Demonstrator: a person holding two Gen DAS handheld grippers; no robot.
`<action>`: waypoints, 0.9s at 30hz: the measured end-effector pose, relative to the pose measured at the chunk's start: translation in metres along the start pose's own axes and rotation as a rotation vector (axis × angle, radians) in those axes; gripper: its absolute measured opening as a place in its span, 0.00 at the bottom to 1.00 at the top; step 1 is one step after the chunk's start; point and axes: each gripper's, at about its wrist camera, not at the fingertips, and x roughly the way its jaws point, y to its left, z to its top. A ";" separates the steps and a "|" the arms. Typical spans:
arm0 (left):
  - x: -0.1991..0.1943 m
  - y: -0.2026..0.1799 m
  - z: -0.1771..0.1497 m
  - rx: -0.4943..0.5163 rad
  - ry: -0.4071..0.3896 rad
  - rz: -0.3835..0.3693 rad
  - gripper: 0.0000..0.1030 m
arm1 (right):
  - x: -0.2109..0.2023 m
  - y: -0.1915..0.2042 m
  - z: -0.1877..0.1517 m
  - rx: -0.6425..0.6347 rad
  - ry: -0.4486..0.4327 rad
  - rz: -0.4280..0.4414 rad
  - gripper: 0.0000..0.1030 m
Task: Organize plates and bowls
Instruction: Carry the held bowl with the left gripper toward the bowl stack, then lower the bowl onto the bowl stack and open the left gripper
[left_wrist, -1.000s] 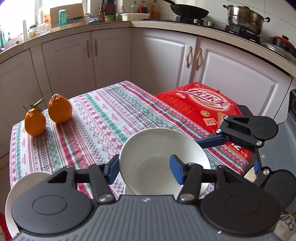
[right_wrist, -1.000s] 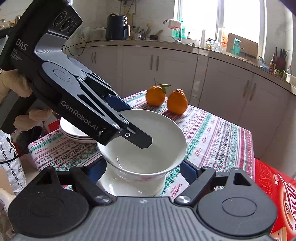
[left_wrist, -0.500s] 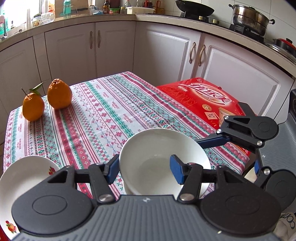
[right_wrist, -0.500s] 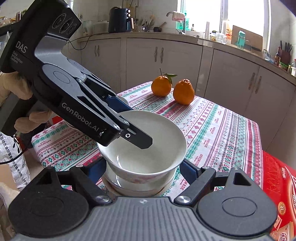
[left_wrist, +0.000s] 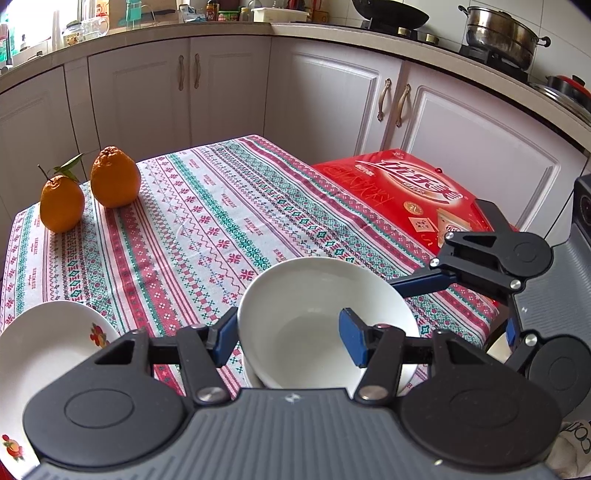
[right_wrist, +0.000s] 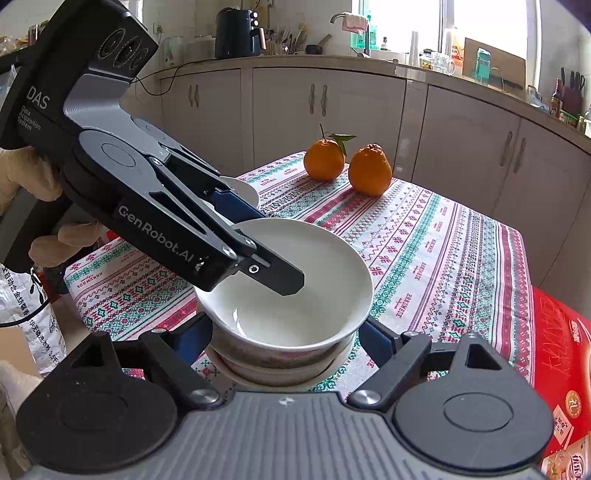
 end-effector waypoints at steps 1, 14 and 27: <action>0.000 0.000 0.000 0.000 0.001 0.001 0.55 | 0.000 0.000 0.000 0.002 0.000 0.002 0.87; 0.005 0.001 -0.005 -0.003 0.011 0.008 0.61 | 0.001 -0.003 -0.003 0.036 0.001 0.030 0.87; -0.020 0.005 -0.006 0.006 -0.045 0.041 0.69 | -0.018 -0.003 0.010 0.025 -0.103 -0.022 0.98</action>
